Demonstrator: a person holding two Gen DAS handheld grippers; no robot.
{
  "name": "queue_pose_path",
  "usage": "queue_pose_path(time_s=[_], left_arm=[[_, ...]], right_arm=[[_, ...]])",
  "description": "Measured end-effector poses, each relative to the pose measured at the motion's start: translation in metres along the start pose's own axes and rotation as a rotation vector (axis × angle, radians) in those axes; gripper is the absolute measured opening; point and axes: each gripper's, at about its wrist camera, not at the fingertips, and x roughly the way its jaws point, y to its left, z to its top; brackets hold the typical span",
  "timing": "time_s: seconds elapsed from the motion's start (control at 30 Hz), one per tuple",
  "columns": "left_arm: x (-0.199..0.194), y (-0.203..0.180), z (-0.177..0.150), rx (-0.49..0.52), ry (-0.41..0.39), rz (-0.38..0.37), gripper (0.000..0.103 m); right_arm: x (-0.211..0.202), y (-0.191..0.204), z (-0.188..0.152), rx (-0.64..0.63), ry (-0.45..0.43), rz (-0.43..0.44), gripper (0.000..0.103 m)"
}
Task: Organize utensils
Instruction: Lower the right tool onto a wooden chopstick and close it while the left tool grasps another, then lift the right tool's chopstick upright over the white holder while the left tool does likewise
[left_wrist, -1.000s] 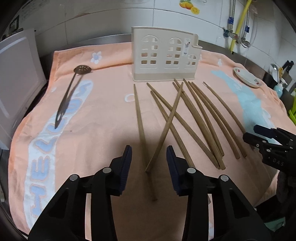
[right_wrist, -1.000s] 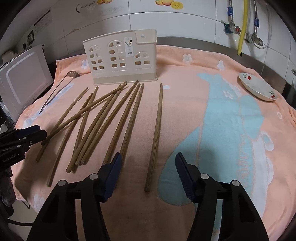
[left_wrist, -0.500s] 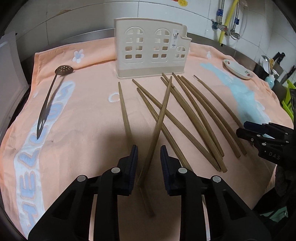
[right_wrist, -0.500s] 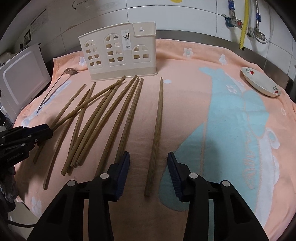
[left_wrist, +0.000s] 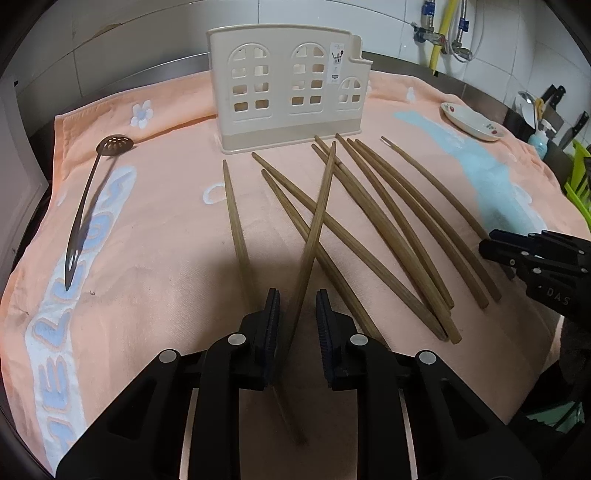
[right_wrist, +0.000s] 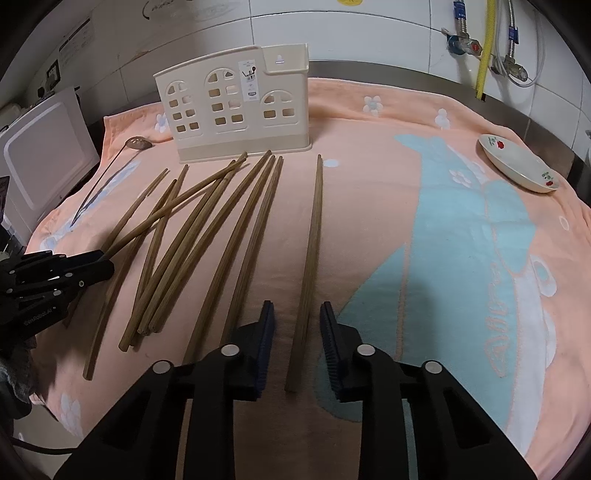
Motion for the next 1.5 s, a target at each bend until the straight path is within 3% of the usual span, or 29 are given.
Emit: queue_pose_path(time_s=[0.2,0.47,0.63,0.9,1.23,1.5], left_arm=[[-0.001,0.0,0.001,-0.007,-0.004,-0.001,0.008],[-0.014,-0.001,0.0,-0.014,-0.032,-0.012,0.005],[-0.035,0.0,0.006,-0.016,-0.079,-0.013,0.005],[-0.069,0.003,0.033,-0.009,-0.176,-0.017,0.005],[-0.1,0.007,0.081,0.021,-0.267,-0.022,0.005],[-0.145,0.006,0.121,0.054,-0.389,-0.029,0.005]], right_arm=[[0.001,0.0,-0.001,-0.002,-0.004,-0.015,0.009],[-0.011,-0.003,0.002,0.002,-0.042,-0.029,0.007],[-0.035,-0.002,0.015,-0.014,-0.12,-0.029,0.007],[-0.074,0.003,0.059,-0.065,-0.256,0.0,0.007],[-0.099,0.011,0.124,-0.145,-0.352,0.024,0.007],[-0.126,0.018,0.175,-0.206,-0.452,0.031,0.007]])
